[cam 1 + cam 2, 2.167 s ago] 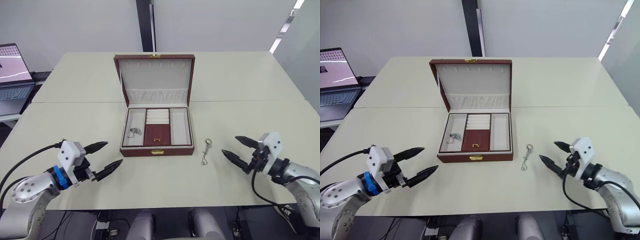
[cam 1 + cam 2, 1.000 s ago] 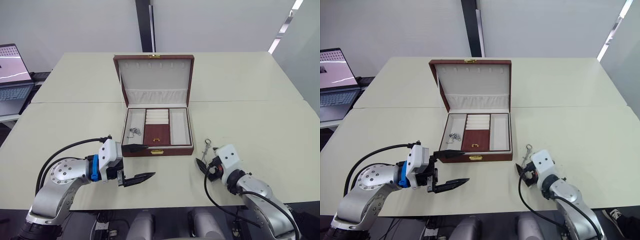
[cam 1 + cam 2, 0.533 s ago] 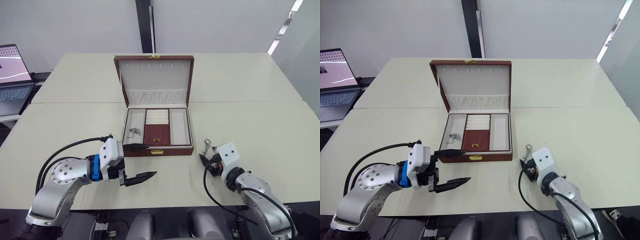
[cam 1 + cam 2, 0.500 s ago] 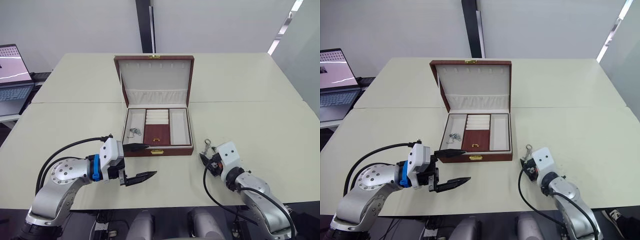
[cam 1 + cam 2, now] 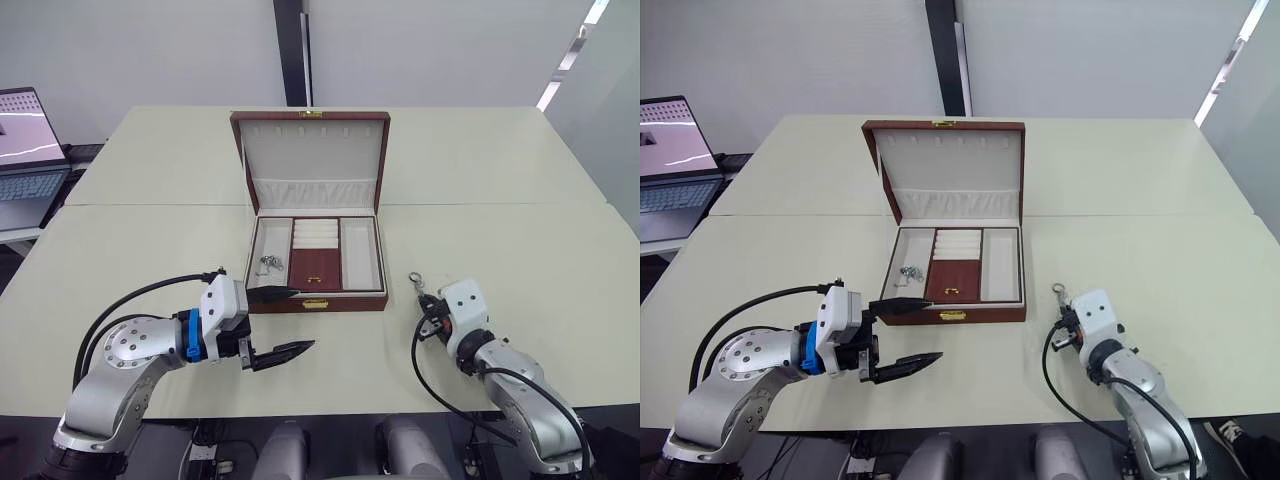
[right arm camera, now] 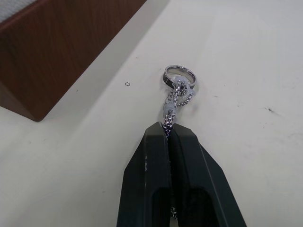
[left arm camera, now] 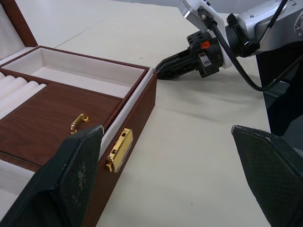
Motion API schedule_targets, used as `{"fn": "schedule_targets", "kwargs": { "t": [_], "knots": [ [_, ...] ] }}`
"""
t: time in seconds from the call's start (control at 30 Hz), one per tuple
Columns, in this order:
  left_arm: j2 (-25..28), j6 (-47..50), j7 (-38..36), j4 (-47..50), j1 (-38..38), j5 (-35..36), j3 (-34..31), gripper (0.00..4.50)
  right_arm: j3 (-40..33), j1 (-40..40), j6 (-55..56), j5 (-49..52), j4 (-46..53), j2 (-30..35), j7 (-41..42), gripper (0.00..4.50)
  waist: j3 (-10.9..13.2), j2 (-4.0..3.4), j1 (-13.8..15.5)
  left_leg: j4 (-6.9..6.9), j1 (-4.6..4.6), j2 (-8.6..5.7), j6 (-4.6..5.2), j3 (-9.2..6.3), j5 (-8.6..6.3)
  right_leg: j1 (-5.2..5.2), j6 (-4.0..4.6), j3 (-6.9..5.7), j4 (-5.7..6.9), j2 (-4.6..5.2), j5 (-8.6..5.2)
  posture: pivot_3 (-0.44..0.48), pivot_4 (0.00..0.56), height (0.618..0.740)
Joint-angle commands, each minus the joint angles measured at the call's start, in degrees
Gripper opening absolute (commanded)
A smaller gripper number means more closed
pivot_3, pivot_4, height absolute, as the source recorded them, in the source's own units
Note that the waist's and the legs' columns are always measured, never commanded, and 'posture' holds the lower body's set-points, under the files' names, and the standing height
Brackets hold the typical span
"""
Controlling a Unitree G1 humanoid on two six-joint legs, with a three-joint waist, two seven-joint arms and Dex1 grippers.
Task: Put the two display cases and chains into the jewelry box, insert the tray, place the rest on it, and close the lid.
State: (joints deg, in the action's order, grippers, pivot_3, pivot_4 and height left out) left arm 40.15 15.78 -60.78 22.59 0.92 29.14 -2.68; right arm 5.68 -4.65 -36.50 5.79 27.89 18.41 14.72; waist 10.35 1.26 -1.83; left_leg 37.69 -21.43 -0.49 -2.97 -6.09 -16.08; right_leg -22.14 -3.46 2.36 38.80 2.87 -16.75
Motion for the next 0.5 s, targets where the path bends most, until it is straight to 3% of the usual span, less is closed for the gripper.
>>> {"fn": "schedule_targets", "kwargs": {
  "t": [0.03,0.5],
  "knots": [
    [-0.3,-0.4,0.1,1.8,-0.7,0.9,0.0,4.50,-1.2,-0.8,1.0,-0.2,-1.5,0.1,-0.1,0.01,0.0,0.00,0.0,0.00,0.00,0.00,0.00,0.00,0.00,0.00,0.00,0.00,0.00,0.00,0.00,0.000,0.150,0.740],
    [-3.1,-2.6,4.3,1.7,4.4,0.2,-2.4,4.50,-7.4,2.3,8.7,8.3,3.7,0.4,7.2,0.01,0.1,-0.08,0.0,-0.02,-0.03,0.02,0.00,0.00,0.00,-0.06,0.01,0.01,0.03,0.01,0.00,0.000,0.150,0.740]
  ]
}}
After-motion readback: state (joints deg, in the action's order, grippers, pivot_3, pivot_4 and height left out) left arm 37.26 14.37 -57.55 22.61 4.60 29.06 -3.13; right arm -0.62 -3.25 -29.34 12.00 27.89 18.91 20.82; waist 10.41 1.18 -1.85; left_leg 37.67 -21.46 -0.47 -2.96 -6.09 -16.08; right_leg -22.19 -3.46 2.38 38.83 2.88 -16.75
